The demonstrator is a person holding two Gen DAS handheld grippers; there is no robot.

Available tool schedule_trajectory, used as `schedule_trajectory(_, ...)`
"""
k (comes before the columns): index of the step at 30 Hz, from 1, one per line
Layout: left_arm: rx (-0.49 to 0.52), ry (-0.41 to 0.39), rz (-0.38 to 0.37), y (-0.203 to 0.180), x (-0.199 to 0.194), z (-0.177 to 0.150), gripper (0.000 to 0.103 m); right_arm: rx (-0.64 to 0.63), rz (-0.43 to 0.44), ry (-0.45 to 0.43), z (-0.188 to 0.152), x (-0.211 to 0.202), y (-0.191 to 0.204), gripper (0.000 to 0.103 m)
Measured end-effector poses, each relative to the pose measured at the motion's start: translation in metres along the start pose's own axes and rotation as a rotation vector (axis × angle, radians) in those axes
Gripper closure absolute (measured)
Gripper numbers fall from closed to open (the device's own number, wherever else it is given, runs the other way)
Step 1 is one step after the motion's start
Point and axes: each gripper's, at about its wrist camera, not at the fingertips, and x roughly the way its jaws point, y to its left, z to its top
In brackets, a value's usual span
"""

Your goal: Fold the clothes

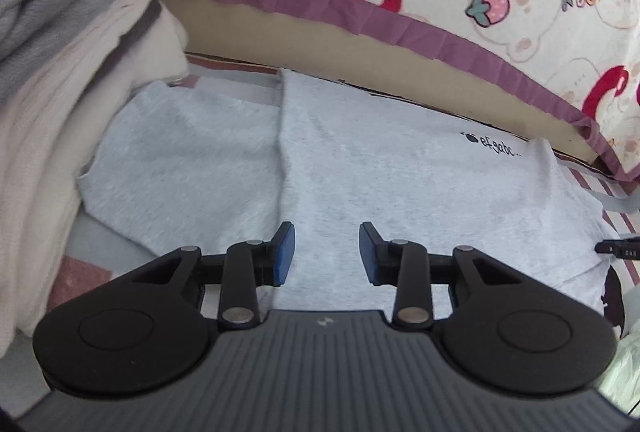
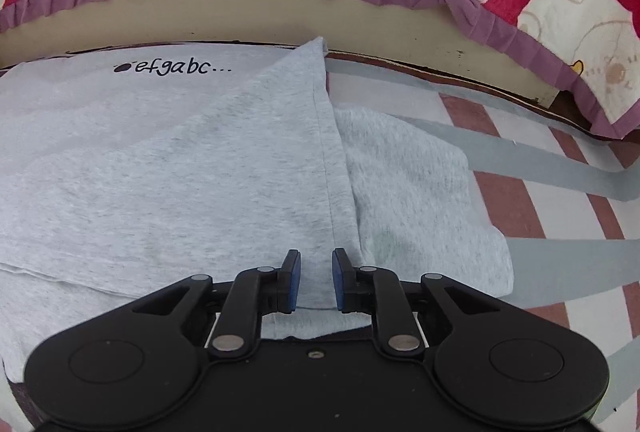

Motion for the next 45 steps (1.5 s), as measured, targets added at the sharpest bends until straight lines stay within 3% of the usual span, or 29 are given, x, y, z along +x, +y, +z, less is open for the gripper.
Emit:
schedule_trajectory(3,0.102,0.013,0.063,-0.015,0.014,-0.006,0.068,0.012,-0.023,-0.009,0.005,0.008,-0.007,0.076)
schedule_trajectory(5,0.134,0.012,0.108,-0.017,0.016,-0.008,0.064,0.033,-0.023,-0.011,0.007,0.011,-0.012,0.067)
schedule_trajectory(10,0.095,0.027,0.117,-0.010,0.020,-0.010,0.057,0.081,0.020,-0.021,0.000,0.011,-0.020,0.067)
schedule_trajectory(17,0.020,0.053,0.088,-0.001,0.023,-0.014,0.047,0.191,0.185,-0.029,-0.006,0.006,-0.035,0.066)
schedule_trajectory(19,0.006,0.056,0.078,0.001,0.024,-0.013,0.046,0.256,0.198,-0.027,-0.008,0.009,-0.044,0.069)
schedule_trajectory(20,0.001,0.058,0.075,0.001,0.024,-0.013,0.046,0.267,0.180,-0.026,-0.008,0.012,-0.045,0.081)
schedule_trajectory(22,-0.004,0.067,0.070,0.003,0.022,-0.012,0.045,0.269,0.145,-0.027,-0.008,0.016,-0.045,0.086)
schedule_trajectory(24,-0.010,0.081,0.065,0.005,0.019,-0.012,0.045,0.229,0.141,-0.059,-0.003,0.008,-0.037,0.099)
schedule_trajectory(25,-0.018,0.088,0.058,0.008,0.015,-0.012,0.045,0.206,0.140,-0.077,-0.001,0.003,-0.032,0.099)
schedule_trajectory(28,-0.072,0.096,0.019,0.020,0.002,-0.011,0.045,0.228,0.241,-0.176,0.010,-0.029,-0.026,0.100)
schedule_trajectory(29,-0.093,0.094,0.004,0.024,-0.001,-0.011,0.045,0.199,0.233,-0.187,0.013,-0.036,-0.021,0.100)
schedule_trajectory(33,-0.110,0.096,-0.060,0.029,0.004,-0.011,0.049,0.097,0.149,-0.146,0.015,-0.033,-0.010,0.100)
schedule_trajectory(37,-0.029,0.115,-0.029,0.015,0.016,-0.018,0.053,0.198,0.239,-0.163,0.007,-0.026,-0.025,0.100)
schedule_trajectory(38,-0.014,0.115,-0.017,0.012,0.017,-0.019,0.053,0.191,0.225,-0.149,0.006,-0.021,-0.026,0.100)
schedule_trajectory(40,-0.022,0.106,-0.010,0.011,0.017,-0.020,0.050,0.170,0.176,-0.111,0.004,-0.009,-0.027,0.097)
schedule_trajectory(43,-0.035,0.093,-0.001,0.009,0.017,-0.021,0.052,0.216,0.205,-0.065,-0.001,0.005,-0.035,0.091)
schedule_trajectory(44,-0.037,0.089,0.007,0.008,0.017,-0.022,0.053,0.229,0.205,-0.056,-0.003,0.008,-0.036,0.077)
schedule_trajectory(45,-0.033,0.086,0.033,0.007,0.017,-0.022,0.061,0.236,0.199,-0.057,-0.008,0.010,-0.036,0.064)
